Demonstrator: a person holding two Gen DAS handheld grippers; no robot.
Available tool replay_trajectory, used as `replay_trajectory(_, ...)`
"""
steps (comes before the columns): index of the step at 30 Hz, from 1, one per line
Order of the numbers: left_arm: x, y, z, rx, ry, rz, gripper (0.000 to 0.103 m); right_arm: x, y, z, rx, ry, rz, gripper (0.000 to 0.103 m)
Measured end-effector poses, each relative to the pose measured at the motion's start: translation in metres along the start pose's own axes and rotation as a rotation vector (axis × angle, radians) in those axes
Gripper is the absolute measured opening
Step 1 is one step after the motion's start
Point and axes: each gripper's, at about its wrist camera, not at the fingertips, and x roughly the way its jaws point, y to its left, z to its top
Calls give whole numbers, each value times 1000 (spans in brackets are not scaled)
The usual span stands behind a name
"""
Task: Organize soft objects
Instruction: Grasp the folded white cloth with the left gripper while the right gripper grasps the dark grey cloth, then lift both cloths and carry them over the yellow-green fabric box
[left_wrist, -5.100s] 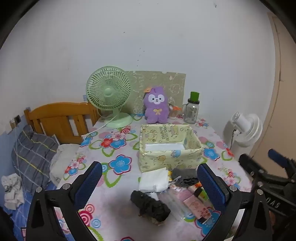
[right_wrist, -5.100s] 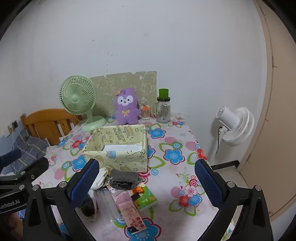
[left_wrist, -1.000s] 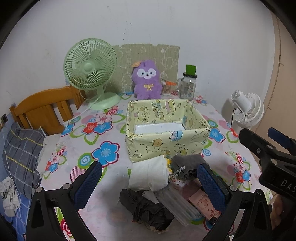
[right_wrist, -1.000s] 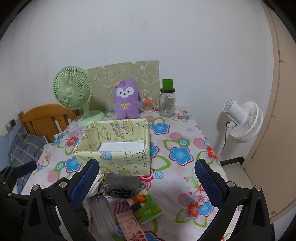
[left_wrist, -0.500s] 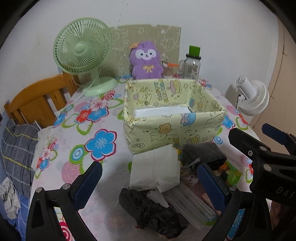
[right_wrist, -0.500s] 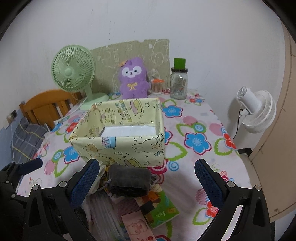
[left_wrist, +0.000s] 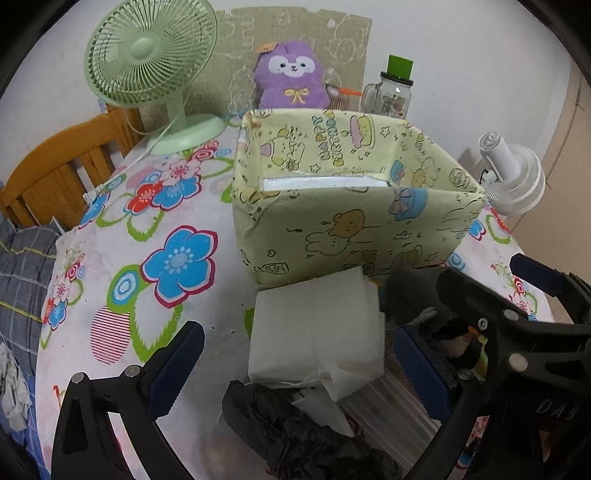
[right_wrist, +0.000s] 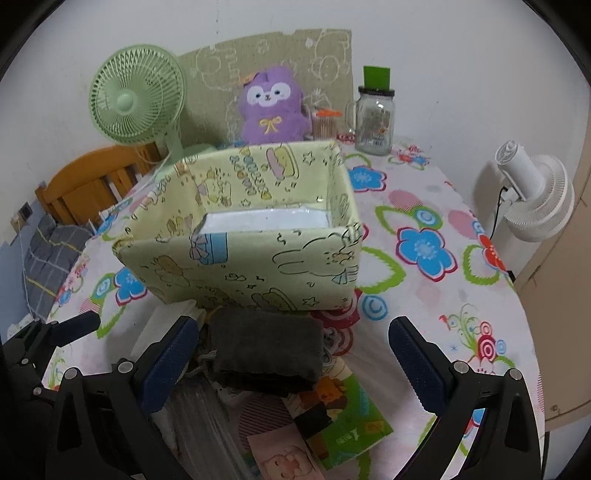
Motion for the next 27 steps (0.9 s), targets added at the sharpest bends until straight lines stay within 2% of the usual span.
replay_trajectory(10,25,-1,-1,14,59,-31,103,36,6,-3,14,112,2,103)
replay_trajectory(17,39,3,0,3,89,-46,103,49,9,-4,6,148,-5,101)
replay_trajectory(21,43,5,-1,-5,94,-57,102,54,10,-5,14,165,19,90)
replay_trajectory(25,40,3,-1,-1,98,-94,87,56,10,-5,19,180,29,80)
replay_trajectory(27,39,1,-1,2,93,-94,86,55,10,-5,18,176,28,77)
